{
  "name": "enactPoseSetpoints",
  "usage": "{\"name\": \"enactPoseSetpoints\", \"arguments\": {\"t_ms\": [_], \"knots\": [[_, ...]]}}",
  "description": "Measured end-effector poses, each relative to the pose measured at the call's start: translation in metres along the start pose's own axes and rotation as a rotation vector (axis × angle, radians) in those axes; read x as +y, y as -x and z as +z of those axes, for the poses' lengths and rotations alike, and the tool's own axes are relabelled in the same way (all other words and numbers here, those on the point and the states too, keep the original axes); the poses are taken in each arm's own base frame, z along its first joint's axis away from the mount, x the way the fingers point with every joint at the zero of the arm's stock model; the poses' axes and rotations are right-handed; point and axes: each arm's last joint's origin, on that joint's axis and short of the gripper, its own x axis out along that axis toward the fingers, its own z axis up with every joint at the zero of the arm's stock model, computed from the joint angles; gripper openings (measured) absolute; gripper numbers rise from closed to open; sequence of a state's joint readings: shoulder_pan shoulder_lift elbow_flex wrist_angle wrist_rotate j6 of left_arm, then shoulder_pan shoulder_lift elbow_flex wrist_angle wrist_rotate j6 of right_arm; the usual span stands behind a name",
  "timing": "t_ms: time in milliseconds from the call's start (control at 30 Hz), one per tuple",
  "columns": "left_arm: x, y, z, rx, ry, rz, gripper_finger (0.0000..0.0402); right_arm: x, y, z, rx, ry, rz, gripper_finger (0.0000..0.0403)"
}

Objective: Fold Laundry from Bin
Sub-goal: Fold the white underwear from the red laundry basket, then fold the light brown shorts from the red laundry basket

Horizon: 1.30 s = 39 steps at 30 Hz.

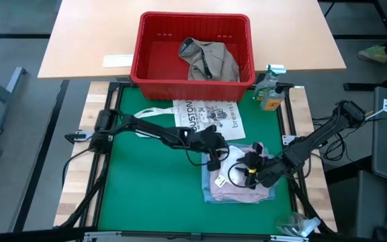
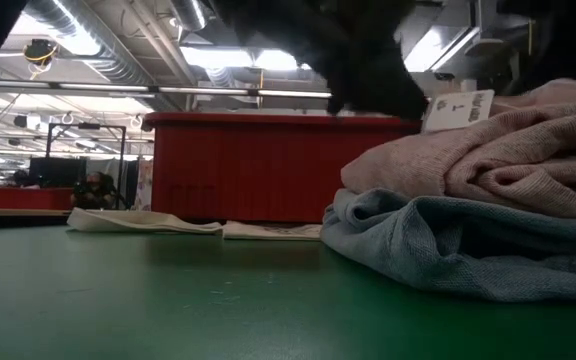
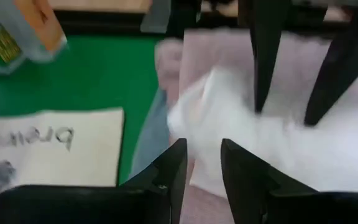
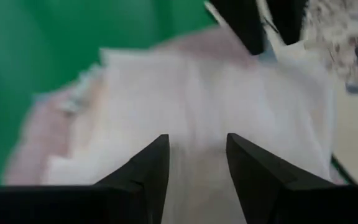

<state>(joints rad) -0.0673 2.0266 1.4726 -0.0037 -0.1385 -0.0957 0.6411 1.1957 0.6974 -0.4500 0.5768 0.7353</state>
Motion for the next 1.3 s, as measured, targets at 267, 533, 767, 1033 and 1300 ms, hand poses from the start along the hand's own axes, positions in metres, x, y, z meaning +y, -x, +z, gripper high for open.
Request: {"name": "enactPoseSetpoints", "arguments": {"t_ms": [267, 533, 767, 1033, 1300], "knots": [[0.006, 0.07, 0.045, -0.069, -0.08, 0.0, 0.0094, 0.007, 0.04, 0.051, -0.214, 0.119, 0.023, 0.0161], [0.013, 0.136, 0.073, -0.145, -0.11, 0.031, 0.0094, -0.016, 0.07, 0.125, -0.427, 0.198, -0.281, 0.0161], [0.019, 0.181, 0.082, -0.156, -0.108, 0.067, 0.0094, -0.079, 0.074, 0.192, -0.541, -0.006, -0.373, 0.0161], [0.031, 0.23, 0.088, -0.191, -0.086, 0.221, 0.0094, -0.174, 0.055, 0.231, -0.688, -0.102, -0.483, 0.0161], [0.033, 0.244, 0.088, -0.197, -0.08, 0.242, 0.0094, -0.261, 0.0, 0.24, -0.713, -0.157, -0.573, 0.0161]]}}
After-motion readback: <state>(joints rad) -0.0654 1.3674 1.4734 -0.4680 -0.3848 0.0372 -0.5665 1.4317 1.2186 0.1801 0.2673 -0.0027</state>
